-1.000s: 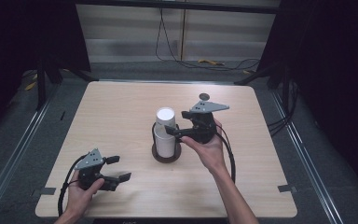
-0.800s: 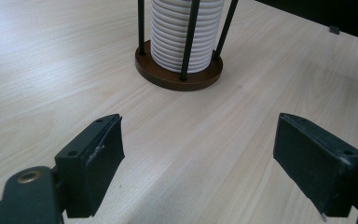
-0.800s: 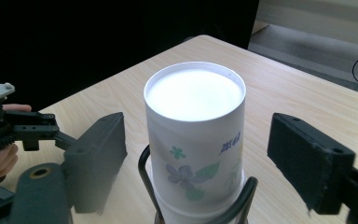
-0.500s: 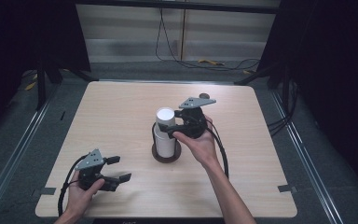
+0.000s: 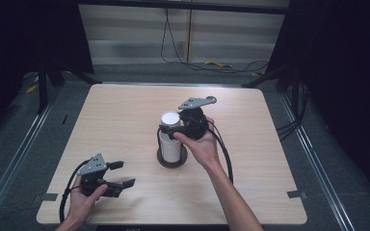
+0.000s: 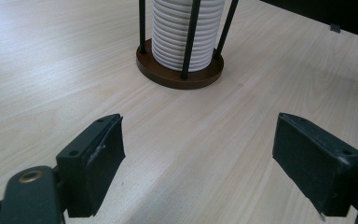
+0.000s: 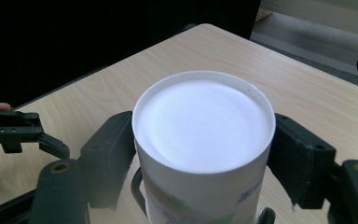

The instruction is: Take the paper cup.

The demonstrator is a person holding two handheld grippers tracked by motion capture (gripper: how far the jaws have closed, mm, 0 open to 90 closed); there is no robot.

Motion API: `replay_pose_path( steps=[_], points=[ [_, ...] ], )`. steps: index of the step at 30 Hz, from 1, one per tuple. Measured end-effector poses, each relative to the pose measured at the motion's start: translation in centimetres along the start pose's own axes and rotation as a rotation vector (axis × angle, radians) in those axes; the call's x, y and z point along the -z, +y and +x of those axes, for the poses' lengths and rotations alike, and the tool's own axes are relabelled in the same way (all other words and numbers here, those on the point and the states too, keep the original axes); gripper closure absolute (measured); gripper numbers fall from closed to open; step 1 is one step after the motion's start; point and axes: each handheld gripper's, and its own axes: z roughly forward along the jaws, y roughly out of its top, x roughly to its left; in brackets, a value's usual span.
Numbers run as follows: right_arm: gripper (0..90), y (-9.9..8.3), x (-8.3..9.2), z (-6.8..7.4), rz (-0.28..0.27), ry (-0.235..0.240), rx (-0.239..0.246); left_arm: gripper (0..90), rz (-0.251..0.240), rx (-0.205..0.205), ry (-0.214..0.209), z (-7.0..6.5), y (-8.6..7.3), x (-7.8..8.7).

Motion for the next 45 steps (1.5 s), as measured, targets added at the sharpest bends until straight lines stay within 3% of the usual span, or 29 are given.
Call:
replay_pose_path(
  steps=[6, 13, 24, 45],
  points=[
    [31.9, 0.0, 0.3, -0.2, -0.004, -0.002, -0.001, 16.5, -0.002, -0.003, 0.006, 0.1, 0.0, 0.1],
    [32.3, 0.1, 0.8, -0.4, -0.017, 0.0, -0.002, 16.5, -0.004, 0.01, -0.001, 0.0, -0.1, -0.1],
    [32.6, 0.2, 0.8, -0.4, -0.034, 0.011, -0.01, 16.6, 0.009, -0.008, 0.0, 0.0, -0.1, -0.2],
    [33.0, 1.2, 1.4, -0.4, -0.067, -0.005, -0.025, 16.5, 0.007, -0.007, -0.002, 0.0, -0.2, -0.3]
  ],
)
